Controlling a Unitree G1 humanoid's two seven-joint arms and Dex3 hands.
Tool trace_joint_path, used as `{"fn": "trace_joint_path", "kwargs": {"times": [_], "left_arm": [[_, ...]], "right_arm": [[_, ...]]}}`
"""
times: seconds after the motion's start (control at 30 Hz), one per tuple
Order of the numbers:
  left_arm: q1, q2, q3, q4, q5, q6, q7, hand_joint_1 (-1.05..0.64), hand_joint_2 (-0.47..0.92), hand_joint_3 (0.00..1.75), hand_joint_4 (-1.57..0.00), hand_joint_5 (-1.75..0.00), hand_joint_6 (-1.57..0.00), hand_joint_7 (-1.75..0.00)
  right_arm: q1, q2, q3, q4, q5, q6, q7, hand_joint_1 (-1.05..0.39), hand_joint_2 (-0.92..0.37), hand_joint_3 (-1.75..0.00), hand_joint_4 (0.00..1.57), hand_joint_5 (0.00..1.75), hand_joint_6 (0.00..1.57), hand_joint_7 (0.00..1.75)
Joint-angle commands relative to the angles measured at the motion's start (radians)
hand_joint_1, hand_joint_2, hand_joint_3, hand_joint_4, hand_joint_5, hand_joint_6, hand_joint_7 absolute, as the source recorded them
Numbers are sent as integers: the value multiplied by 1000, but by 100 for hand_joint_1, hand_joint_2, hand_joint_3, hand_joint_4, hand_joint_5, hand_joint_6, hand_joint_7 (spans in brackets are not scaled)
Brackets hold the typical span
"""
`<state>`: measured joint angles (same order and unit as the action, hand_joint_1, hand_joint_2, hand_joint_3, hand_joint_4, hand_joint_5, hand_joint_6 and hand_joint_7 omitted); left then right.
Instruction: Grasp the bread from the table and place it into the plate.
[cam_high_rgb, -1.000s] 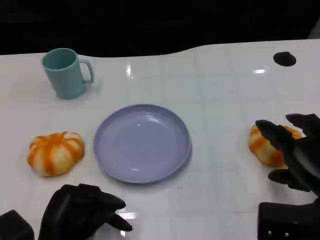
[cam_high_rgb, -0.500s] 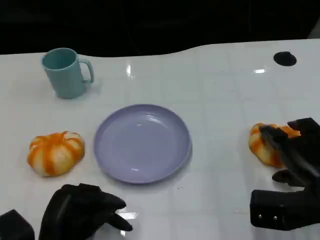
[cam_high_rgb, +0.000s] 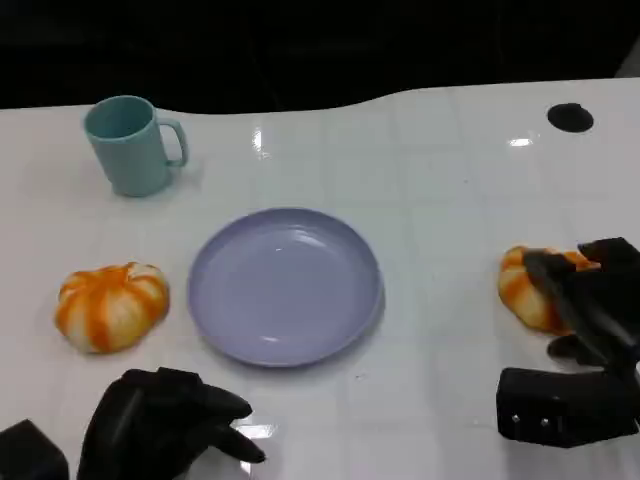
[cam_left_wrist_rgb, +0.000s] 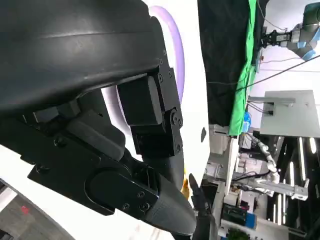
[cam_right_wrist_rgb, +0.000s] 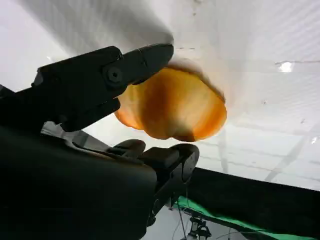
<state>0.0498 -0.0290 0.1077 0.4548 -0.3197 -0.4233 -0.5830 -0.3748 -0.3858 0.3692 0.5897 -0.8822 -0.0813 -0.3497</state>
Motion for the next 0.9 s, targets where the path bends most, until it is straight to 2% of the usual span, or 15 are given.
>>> {"fn": "trace_joint_path", "kwargs": {"times": [0.03, 0.13, 0.23, 0.3, 0.4, 0.43, 0.47, 0.5, 0.53, 0.57, 0.6, 0.63, 0.77, 0.9], "left_arm": [[8, 14, 7, -6, -7, 2, 2, -105, 77, 0, -157, -37, -157, -16], [7, 14, 6, -6, -5, 0, 4, -105, 77, 0, -157, -37, -157, -15], [7, 12, 6, -3, -7, 1, 3, -105, 77, 0, -157, -37, -157, -15], [6, 12, 5, 2, -3, -11, 2, -105, 77, 0, -157, -37, -157, -15], [7, 10, 4, -3, -1, -9, 5, -105, 76, 0, -157, -37, -157, -15], [8, 9, 3, -6, -1, -7, 8, -105, 76, 0, -157, -37, -157, -15], [9, 8, 3, -9, 0, -6, 10, -105, 76, 0, -157, -37, -157, -15], [9, 8, 2, -9, 1, -7, 11, -105, 76, 0, -157, -37, -157, -15], [9, 7, 2, -8, 2, -10, 12, -105, 77, 0, -157, -37, -157, -15], [8, 7, 2, -6, 5, -14, 13, -105, 77, 0, -157, -37, -157, -15], [9, 7, 2, -6, 7, -17, 14, -105, 77, 0, -157, -37, -157, -15], [10, 7, 1, -7, 8, -19, 14, -105, 77, 0, -157, -37, -157, -15], [14, 6, 0, -12, 2, -16, 9, -105, 76, 0, -157, -36, -157, -15], [20, 6, -3, -21, 5, -16, 12, -105, 76, 0, -157, -36, -157, -15]], "right_arm": [[-5, -12, -9, 39, 59, -91, -65, -4, -77, 0, 106, 104, 126, 5], [-6, -18, -8, 46, 78, -130, -75, 2, -77, 0, 104, 124, 137, 5], [-3, -29, -5, 46, 80, -165, -99, 3, -84, -3, 103, 141, 144, 6], [5, -27, -20, 35, 105, -186, -98, 6, -85, -4, 95, 162, 149, 8], [18, -31, -32, 6, 124, -201, -97, 8, -84, -5, 90, 173, 152, 12], [21, -35, -30, -4, 120, -202, -101, 8, -84, -7, 90, 174, 149, 22], [25, -38, -30, -14, 120, -209, -107, 7, -81, -12, 90, 173, 137, 44], [30, -39, -32, -23, 122, -215, -110, 9, -74, -24, 91, 173, 120, 79], [34, -40, -33, -33, 123, -216, -109, 10, -65, -39, 91, 172, 111, 96], [37, -40, -35, -39, 123, -218, -112, 10, -58, -54, 92, 172, 107, 105], [39, -40, -36, -42, 123, -221, -116, 10, -48, -71, 93, 170, 107, 104], [41, -41, -36, -44, 122, -222, -119, 11, -43, -78, 94, 170, 107, 103], [46, -44, -37, -54, 111, -226, -141, 12, -39, -82, 94, 170, 108, 97], [50, -47, -40, -54, 123, -301, -200, 19, -33, -87, 97, 173, 101, 124]]}}
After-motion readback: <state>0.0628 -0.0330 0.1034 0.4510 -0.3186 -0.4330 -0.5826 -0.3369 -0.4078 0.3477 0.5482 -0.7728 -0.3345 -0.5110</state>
